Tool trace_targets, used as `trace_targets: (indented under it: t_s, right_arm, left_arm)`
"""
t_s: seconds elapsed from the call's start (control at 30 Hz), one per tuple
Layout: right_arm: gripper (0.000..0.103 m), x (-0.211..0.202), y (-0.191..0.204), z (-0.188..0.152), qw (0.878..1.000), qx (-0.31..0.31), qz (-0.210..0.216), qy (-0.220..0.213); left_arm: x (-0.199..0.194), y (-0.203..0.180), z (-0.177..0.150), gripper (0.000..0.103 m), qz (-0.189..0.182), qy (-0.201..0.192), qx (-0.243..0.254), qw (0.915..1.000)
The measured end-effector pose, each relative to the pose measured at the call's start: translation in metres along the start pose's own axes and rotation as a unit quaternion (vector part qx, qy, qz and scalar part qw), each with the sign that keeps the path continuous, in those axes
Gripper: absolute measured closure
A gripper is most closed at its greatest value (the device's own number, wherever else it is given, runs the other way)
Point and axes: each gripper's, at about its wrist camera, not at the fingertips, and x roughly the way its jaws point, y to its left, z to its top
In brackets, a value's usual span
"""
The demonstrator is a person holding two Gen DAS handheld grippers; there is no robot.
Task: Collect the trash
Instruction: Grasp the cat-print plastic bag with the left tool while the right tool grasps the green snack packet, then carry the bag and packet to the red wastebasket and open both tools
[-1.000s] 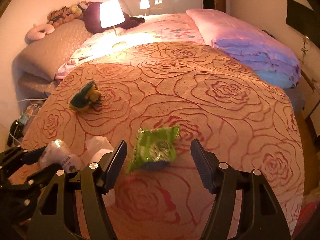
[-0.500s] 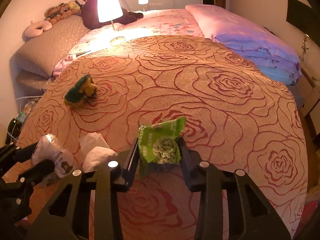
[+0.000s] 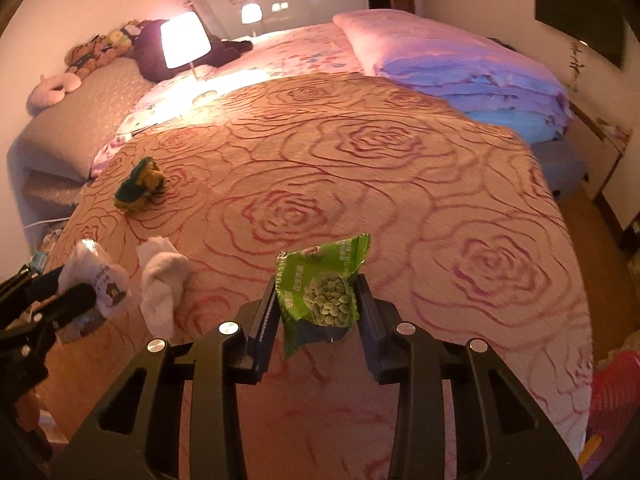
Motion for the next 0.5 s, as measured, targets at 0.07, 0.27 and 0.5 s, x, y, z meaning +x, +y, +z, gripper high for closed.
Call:
trace_targets:
  t_s: [0.07, 0.27, 0.5]
  right_arm:
    - [0.068, -0.007, -0.009, -0.006, 1.000, 0.011, -0.005, -0.002]
    - [0.068, -0.026, -0.036, -0.020, 0.999, 0.043, -0.022, -0.011]
    - [0.068, -0.049, -0.070, -0.037, 0.995, 0.084, -0.044, -0.025]
  left_arm:
    - [-0.001, -0.004, 0.002, 0.063, -0.003, -0.002, 0.003, 1.0000]
    - [-0.006, -0.022, 0.005, 0.063, -0.017, -0.007, 0.021, 0.9996]
    - [-0.007, -0.052, 0.008, 0.063, -0.036, -0.007, 0.048, 0.9982]
